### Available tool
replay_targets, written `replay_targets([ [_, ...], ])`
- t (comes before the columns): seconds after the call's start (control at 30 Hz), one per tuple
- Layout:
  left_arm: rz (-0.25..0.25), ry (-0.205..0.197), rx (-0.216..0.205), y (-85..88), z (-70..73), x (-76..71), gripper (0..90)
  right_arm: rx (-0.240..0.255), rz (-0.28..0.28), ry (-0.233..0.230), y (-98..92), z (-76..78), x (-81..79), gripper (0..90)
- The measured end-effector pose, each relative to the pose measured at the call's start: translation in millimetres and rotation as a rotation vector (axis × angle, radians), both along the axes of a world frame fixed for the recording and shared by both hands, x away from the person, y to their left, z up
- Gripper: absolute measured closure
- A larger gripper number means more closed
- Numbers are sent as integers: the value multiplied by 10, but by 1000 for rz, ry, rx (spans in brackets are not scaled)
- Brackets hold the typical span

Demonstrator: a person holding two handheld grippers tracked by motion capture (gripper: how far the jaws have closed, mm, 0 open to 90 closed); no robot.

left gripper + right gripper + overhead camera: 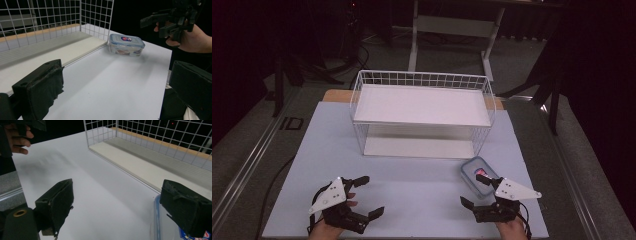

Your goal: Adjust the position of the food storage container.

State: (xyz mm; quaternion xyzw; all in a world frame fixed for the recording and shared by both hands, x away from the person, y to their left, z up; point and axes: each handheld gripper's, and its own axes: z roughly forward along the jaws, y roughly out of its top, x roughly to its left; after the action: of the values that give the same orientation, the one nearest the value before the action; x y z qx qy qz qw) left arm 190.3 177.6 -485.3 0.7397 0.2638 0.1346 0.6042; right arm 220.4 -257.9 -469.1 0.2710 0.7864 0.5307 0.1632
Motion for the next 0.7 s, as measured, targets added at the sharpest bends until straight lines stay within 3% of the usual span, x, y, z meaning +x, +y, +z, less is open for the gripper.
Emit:
replay_targets([
  [0.17, -6, -3, -8, -19, 4, -2, 2, -7, 25, -3, 48, 5, -32, 119],
  [0.33, -9, -1, -5, -27, -2, -1, 2, 27, 81, -18, 119, 120, -111, 119],
  [0.57, -15, 6, -7, -50, -12, 5, 2, 36, 76, -64, 130, 345, -155, 113],
  [0.67, -16, 7, -5, -52, -16, 10, 2, 41, 43, -74, 73, 422, -107, 114],
  [0.7, -16, 9, -2, -55, -18, 12, 2, 23, 21, -83, 47, 443, -85, 124],
])
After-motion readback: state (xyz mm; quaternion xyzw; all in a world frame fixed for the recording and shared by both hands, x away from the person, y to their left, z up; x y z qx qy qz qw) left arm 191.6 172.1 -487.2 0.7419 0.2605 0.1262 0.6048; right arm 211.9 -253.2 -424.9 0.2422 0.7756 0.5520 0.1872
